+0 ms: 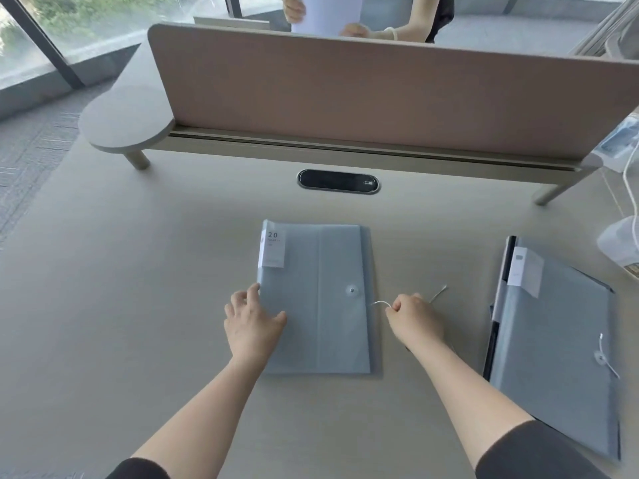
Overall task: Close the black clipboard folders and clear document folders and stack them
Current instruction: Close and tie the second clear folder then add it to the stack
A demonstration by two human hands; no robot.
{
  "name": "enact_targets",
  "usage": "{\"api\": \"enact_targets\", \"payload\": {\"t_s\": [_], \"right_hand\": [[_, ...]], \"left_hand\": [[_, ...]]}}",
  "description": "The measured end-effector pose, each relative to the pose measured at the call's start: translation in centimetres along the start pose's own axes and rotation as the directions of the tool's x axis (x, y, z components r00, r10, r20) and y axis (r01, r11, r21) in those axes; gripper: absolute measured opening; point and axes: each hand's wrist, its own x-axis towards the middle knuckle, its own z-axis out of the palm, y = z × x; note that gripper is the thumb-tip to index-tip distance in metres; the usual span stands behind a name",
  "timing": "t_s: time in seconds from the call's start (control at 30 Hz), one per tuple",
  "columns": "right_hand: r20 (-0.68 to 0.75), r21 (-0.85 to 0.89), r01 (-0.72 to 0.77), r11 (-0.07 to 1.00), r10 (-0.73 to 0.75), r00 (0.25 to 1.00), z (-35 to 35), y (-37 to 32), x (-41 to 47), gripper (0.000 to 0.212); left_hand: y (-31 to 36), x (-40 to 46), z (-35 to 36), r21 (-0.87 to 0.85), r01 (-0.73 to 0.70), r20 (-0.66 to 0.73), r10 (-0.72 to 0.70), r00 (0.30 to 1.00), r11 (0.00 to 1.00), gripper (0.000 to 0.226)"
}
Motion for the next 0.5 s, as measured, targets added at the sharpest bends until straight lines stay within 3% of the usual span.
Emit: {"api": "enact_targets", "payload": {"t_s": [0.1, 0.23, 0.37, 0.5], "right_hand": [[0.093, 0.093, -0.039, 0.995, 0.030, 0.995, -0.7, -0.8, 0.1, 0.022], [0.215, 0.302, -0.108, 0.947, 0.042, 0.976, -1.9, -2.3, 0.4, 0.026], [0.283, 0.429, -0.208, 0.879, 0.088, 0.955, -2.6, -3.4, 1.4, 0.023], [0.265, 0.364, -0.179, 0.914, 0.083, 0.961, -1.9, -4.9, 2.8, 0.018]], "left_hand": [[1.3, 0.1, 0.1, 0.180, -0.200, -0.009, 0.205, 0.979, 0.963, 0.072], [3.5, 0.7, 0.9, 0.295, -0.484, 0.220, 0.435, 0.873, 0.824, 0.077], [5.0, 1.1, 2.0, 0.316, -0.599, 0.401, 0.469, 0.787, 0.736, 0.081], [4.9, 1.2, 2.9, 0.346, -0.622, 0.437, 0.466, 0.769, 0.702, 0.081]]}}
